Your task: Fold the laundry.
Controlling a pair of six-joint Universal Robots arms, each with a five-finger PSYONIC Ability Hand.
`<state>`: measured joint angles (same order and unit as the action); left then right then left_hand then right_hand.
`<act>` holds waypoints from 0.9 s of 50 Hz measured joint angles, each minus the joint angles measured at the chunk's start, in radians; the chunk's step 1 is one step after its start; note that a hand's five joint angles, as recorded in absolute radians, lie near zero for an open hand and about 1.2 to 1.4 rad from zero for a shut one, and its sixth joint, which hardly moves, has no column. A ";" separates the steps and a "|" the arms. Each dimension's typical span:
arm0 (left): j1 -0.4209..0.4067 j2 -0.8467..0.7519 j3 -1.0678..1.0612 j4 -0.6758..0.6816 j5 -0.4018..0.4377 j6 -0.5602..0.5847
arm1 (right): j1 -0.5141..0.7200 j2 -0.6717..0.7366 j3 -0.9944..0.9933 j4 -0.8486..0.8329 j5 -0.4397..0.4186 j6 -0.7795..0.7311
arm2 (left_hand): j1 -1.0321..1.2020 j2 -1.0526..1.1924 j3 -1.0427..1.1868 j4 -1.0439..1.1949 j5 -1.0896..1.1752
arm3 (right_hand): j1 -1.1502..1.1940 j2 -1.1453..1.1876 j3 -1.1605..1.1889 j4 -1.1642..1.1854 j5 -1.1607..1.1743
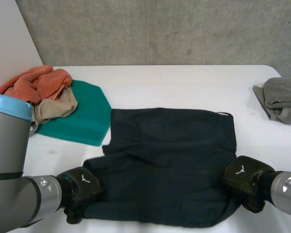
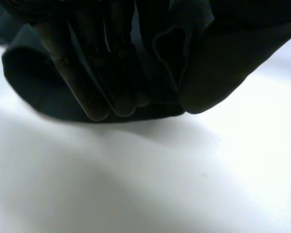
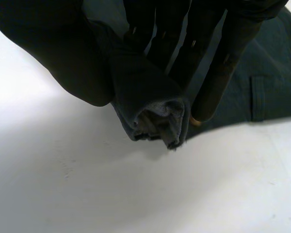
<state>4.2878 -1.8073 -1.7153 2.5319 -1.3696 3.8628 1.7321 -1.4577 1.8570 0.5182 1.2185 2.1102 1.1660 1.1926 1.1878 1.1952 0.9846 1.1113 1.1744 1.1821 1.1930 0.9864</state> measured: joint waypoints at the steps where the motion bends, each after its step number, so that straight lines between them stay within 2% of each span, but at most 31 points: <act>1: -0.001 0.003 0.011 -0.015 0.015 0.007 | -0.012 -0.002 -0.007 0.018 -0.019 -0.016 | 0.000 0.000 0.000 0.001 0.000 | 0.000 0.000 0.002 0.000 0.000; 5: -0.012 -0.014 0.084 -0.004 0.037 0.014 | -0.038 0.019 -0.055 0.014 -0.076 0.003 | 0.000 0.001 0.002 0.003 0.000 | 0.000 0.000 0.003 0.000 0.014; 9: -0.029 -0.072 0.196 0.052 0.007 0.002 | -0.041 0.074 -0.123 -0.060 -0.089 0.106 | 0.000 0.003 0.004 0.003 0.000 | 0.000 0.000 0.003 0.000 0.014; 10: -0.041 -0.115 0.277 0.083 -0.022 -0.012 | -0.038 0.113 -0.172 -0.117 -0.083 0.183 | 0.000 0.003 0.003 0.004 0.000 | 0.000 0.000 0.003 0.000 0.014; 13: -0.058 -0.182 0.403 0.115 -0.070 -0.039 | -0.033 0.160 -0.232 -0.189 -0.063 0.276 | 0.000 0.003 0.004 0.004 0.000 | 0.000 0.000 0.003 0.000 0.017; 15: -0.071 -0.257 0.542 0.130 -0.116 -0.079 | -0.023 0.216 -0.302 -0.283 -0.021 0.378 | 0.000 0.003 0.004 0.004 0.000 | 0.000 0.000 0.003 0.000 0.018; 20: -0.088 -0.430 0.839 0.136 -0.193 -0.171 | 0.001 0.309 -0.401 -0.461 0.058 0.492 | 0.000 0.003 0.004 0.004 0.000 | 0.000 0.000 0.003 0.000 0.019; 21: -0.088 -0.430 0.839 0.136 -0.193 -0.171 | 0.001 0.309 -0.401 -0.461 0.058 0.492 | 0.000 0.003 0.004 0.004 0.000 | 0.000 0.000 0.003 0.000 0.019; 26: -0.104 -0.626 1.124 0.141 -0.256 -0.220 | 0.038 0.425 -0.473 -0.675 0.110 0.515 | 0.000 0.003 0.004 0.004 0.000 | 0.000 0.000 0.003 0.000 0.019; 33: -0.118 -0.813 1.347 0.190 -0.327 -0.179 | 0.066 0.555 -0.525 -0.872 0.157 0.474 | 0.000 0.003 0.004 0.004 0.000 | 0.000 0.000 0.003 0.000 0.019; 35: -0.120 -0.846 1.378 0.215 -0.345 -0.159 | 0.069 0.589 -0.538 -0.914 0.176 0.456 | 0.000 0.003 0.004 0.004 0.000 | -0.052 -0.092 -0.095 -0.100 -0.061; 37: -0.121 -0.868 1.394 0.244 -0.357 -0.140 | 0.072 0.617 -0.547 -0.948 0.194 0.439 | 0.000 0.003 0.004 0.004 0.000 | -0.289 -0.350 -0.347 -0.349 -0.330; 38: -0.123 -0.877 1.398 0.263 -0.361 -0.129 | 0.073 0.632 -0.552 -0.965 0.203 0.430 | -0.071 -0.081 -0.081 -0.070 -0.058 | -0.467 -0.529 -0.521 -0.522 -0.512; 40: -0.127 -0.888 1.395 0.307 -0.368 -0.109 | 0.075 0.662 -0.561 -0.998 0.220 0.413 | -0.557 -0.513 -0.485 -0.497 -0.472 | -0.801 -0.851 -0.841 -0.845 -0.836; 41: -0.128 -0.889 1.393 0.313 -0.368 -0.107 | 0.075 0.665 -0.562 -1.002 0.222 0.412 | -0.557 -0.513 -0.485 -0.497 -0.472 | -0.821 -0.882 -0.874 -0.879 -0.857; 42: -0.133 -0.887 1.378 0.350 -0.373 -0.097 | 0.075 0.681 -0.568 -1.025 0.231 0.405 | -0.896 -0.813 -0.803 -0.823 -0.789 | -0.891 -0.957 -0.958 -0.959 -0.937; 45: -0.142 -0.873 1.344 0.404 -0.385 -0.088 | 0.074 0.693 -0.572 -1.049 0.239 0.403 | -0.980 -0.981 -0.973 -0.991 -0.937 | -0.895 -0.971 -0.976 -0.982 -0.939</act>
<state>4.1463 -2.6804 -0.3711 2.9359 -1.7542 3.7746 1.8059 -0.7650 1.2854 -0.5312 1.4579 2.5128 0.1865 0.2117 0.2144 0.2045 0.0479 0.2165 0.2035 0.2058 0.2115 0.0475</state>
